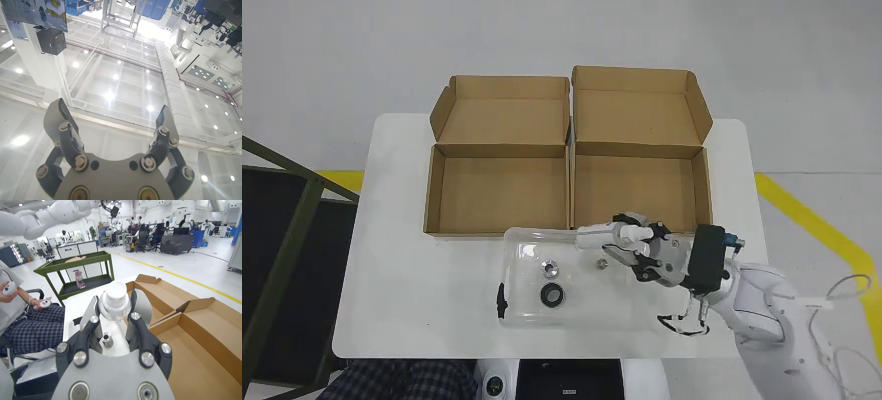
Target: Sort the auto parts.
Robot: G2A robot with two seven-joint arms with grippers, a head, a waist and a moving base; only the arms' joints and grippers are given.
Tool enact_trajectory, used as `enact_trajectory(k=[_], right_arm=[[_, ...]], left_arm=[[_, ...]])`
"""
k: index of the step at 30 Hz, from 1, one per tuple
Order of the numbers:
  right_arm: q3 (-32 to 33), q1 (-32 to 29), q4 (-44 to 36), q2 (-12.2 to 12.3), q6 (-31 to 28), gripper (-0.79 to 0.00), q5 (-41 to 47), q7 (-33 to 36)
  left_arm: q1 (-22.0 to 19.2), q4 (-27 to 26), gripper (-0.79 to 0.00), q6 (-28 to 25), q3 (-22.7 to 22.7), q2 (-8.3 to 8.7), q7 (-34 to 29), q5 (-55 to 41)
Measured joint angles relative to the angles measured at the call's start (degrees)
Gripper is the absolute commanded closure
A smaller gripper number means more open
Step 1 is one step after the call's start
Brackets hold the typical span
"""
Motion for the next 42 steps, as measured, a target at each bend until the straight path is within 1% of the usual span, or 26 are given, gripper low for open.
enact_trajectory(k=[6,11,24,32,38,42], right_arm=[[1.40,1.01,1.27,0.00,1.08,0.000,5.50,-1.62],[2.53,0.85,1.86,0.01,2.25,0.000,7.29,-2.44],[4.10,1.22,2.91,0.15,2.60,0.000,11.65,-1.55],[4.15,1.38,2.28,0.14,3.20,0.000,10.21,-0.97],[1.95,1.89,2.49,0.03,3.89,0.000,6.79,0.78],[0.11,2.65,3.45,-0.13,5.76,0.000,2.99,1.84]], left_arm=[[0.00,0.00,-0.785,0.00,0.00,0.00,0.00,0.00],[0.00,0.00,-0.785,0.00,0.00,0.00,0.00,0.00],[0.00,0.00,-0.785,0.00,0.00,0.00,0.00,0.00],[0.00,0.00,-0.785,0.00,0.00,0.00,0.00,0.00],[0.00,0.00,-0.785,0.00,0.00,0.00,0.00,0.00],[0.00,0.00,-0.785,0.00,0.00,0.00,0.00,0.00]])
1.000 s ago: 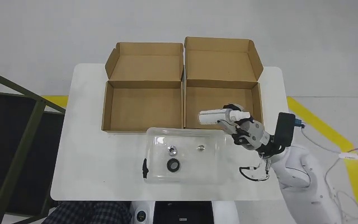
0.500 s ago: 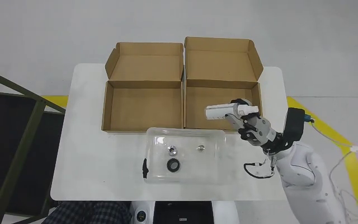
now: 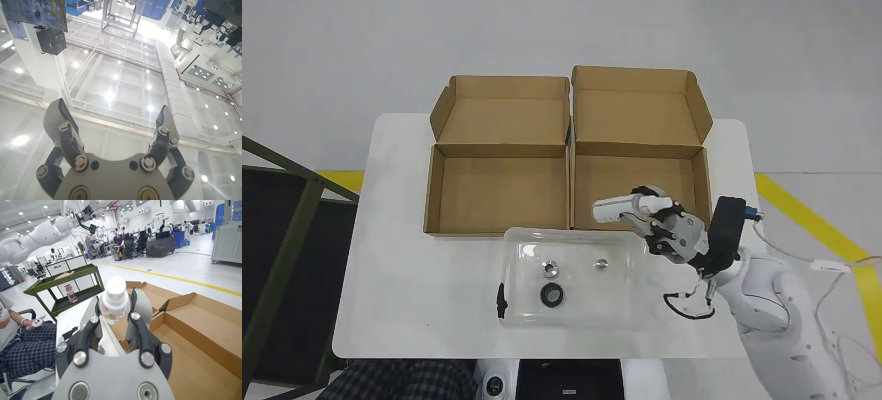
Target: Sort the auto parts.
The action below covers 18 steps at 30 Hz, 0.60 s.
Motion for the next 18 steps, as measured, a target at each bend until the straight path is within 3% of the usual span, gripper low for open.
enact_trajectory(k=[18], right_arm=[[-7.73,11.27,8.90,-1.24,11.25,0.000,-10.41,6.73]], left_arm=[[0.00,0.00,-0.785,0.00,0.00,0.00,0.00,0.00]])
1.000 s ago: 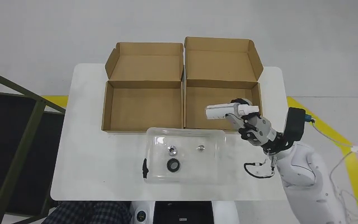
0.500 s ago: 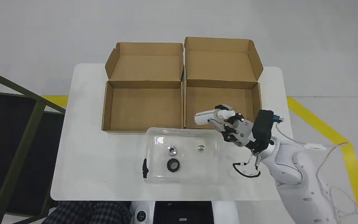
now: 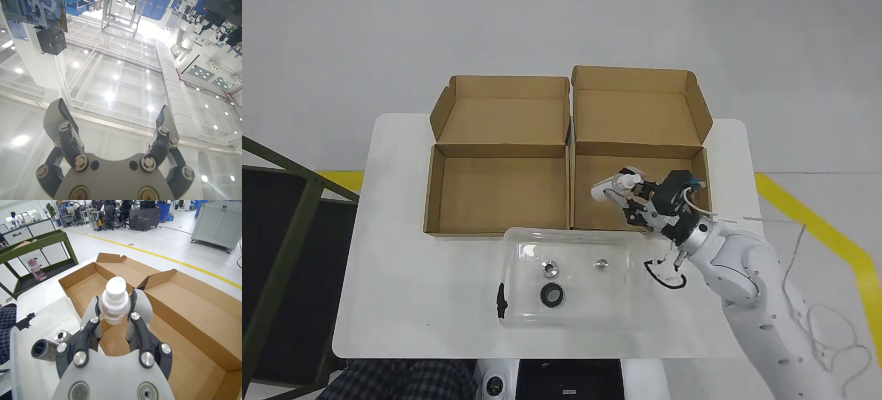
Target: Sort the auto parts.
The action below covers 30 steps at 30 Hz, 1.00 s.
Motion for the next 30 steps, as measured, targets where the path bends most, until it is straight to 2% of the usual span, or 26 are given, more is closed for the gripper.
enact_trajectory(k=[8,13,25,30], right_arm=[[-4.59,6.24,5.82,-0.95,3.39,0.000,-3.11,3.08],[-7.89,9.34,8.07,-1.53,6.50,0.000,-9.65,5.09],[-12.69,14.08,15.28,-3.12,7.93,0.000,-8.51,6.93],[-13.65,15.03,17.27,-3.54,8.31,-0.092,-8.94,6.88]], left_arm=[[0.00,0.00,-0.785,0.00,0.00,0.00,0.00,0.00],[0.00,0.00,-0.785,0.00,0.00,0.00,0.00,0.00],[0.00,0.00,-0.785,0.00,0.00,0.00,0.00,0.00],[0.00,0.00,-0.785,0.00,0.00,0.00,0.00,0.00]])
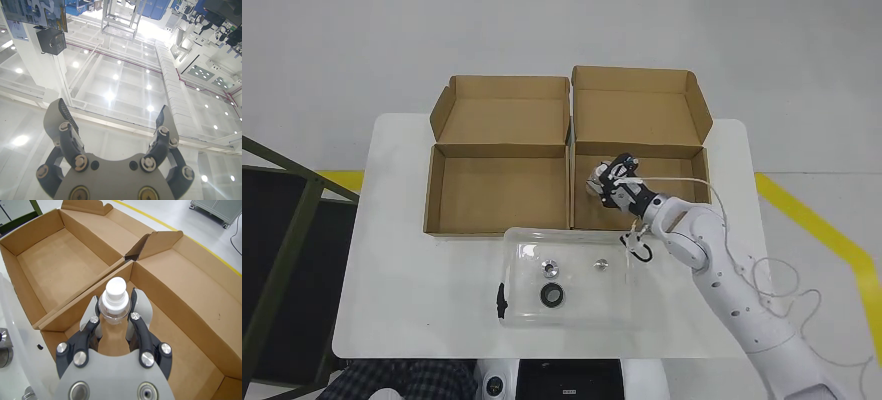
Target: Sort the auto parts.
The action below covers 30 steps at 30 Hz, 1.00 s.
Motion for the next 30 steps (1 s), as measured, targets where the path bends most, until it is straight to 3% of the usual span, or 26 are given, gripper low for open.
enact_trajectory(k=[5,7,10,23,30], right_arm=[[-0.52,0.30,0.86,-0.25,0.23,-0.406,-0.81,-0.14],[-0.64,0.27,0.93,-0.32,0.26,-0.597,-1.18,-0.15],[-0.74,-0.08,0.85,-0.38,0.31,-0.785,-1.76,-0.40],[4.48,-4.37,-7.59,0.54,-1.08,-0.785,-0.73,-1.36],[8.24,-7.96,-17.24,1.69,-6.96,-0.785,1.55,5.09]], left_arm=[[0.00,0.00,-0.785,0.00,0.00,0.00,0.00,0.00],[0.00,0.00,-0.785,0.00,0.00,0.00,0.00,0.00],[0.00,0.00,-0.785,0.00,0.00,0.00,0.00,0.00],[0.00,0.00,-0.785,0.00,0.00,0.00,0.00,0.00],[0.00,0.00,-0.785,0.00,0.00,0.00,0.00,0.00]])
